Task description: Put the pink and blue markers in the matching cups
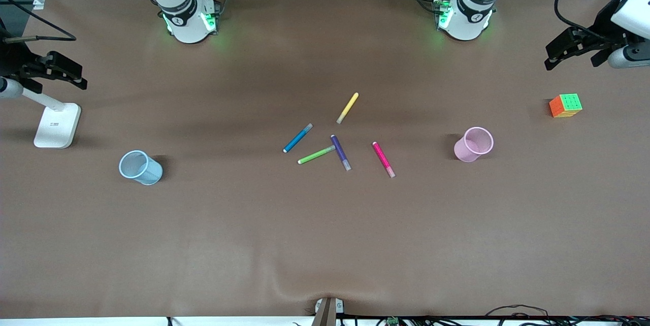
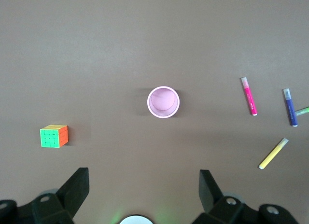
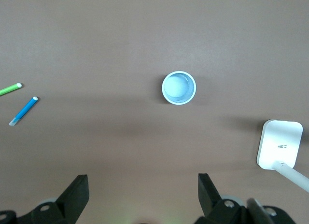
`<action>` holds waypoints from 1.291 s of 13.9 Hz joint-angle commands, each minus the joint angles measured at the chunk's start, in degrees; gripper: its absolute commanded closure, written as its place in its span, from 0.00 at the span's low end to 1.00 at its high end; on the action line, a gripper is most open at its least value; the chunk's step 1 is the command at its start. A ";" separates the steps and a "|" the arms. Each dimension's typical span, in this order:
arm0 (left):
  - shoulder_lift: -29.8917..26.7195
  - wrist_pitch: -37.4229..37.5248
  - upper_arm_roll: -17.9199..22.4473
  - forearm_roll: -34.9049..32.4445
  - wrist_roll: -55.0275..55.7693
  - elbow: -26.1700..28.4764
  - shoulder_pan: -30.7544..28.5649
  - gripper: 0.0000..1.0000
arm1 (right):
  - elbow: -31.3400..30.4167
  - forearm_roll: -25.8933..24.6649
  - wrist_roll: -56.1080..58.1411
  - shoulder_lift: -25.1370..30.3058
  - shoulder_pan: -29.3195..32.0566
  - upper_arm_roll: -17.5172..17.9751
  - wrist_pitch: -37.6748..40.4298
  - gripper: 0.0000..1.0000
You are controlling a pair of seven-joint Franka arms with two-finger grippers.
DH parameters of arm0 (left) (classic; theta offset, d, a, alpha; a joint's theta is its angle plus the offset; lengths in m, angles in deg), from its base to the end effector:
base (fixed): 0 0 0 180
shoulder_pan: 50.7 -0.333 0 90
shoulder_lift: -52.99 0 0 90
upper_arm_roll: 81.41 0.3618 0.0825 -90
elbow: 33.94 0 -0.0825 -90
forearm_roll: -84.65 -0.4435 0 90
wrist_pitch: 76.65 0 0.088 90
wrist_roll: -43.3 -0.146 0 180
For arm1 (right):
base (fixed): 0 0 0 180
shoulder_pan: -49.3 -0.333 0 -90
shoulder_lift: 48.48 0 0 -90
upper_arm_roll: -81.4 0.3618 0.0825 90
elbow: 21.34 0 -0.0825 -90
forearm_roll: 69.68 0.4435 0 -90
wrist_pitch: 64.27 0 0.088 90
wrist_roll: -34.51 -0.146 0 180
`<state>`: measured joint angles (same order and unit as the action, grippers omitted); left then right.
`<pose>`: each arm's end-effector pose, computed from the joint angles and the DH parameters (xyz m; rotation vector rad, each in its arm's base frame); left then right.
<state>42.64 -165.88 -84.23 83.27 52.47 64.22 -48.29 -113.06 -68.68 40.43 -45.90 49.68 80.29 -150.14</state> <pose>0.5457 -0.0488 0.6593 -3.1098 -0.1090 -0.0443 0.5877 -0.0129 0.6365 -3.1160 -0.1218 0.0870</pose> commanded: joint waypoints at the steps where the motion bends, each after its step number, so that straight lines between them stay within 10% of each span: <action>1: -0.46 1.68 0.10 -0.37 -0.65 -0.67 0.85 0.00 | 1.37 0.76 0.50 -0.65 -0.47 -0.39 0.87 0.00; 18: 2.27 8.20 0.71 -0.02 -0.74 -4.20 -1.00 0.00 | 1.37 0.85 0.50 -1.00 -0.56 -0.30 0.87 0.00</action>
<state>44.27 -158.79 -83.61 83.25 52.34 61.45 -49.08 -113.06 -68.62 40.45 -46.13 49.54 80.30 -150.09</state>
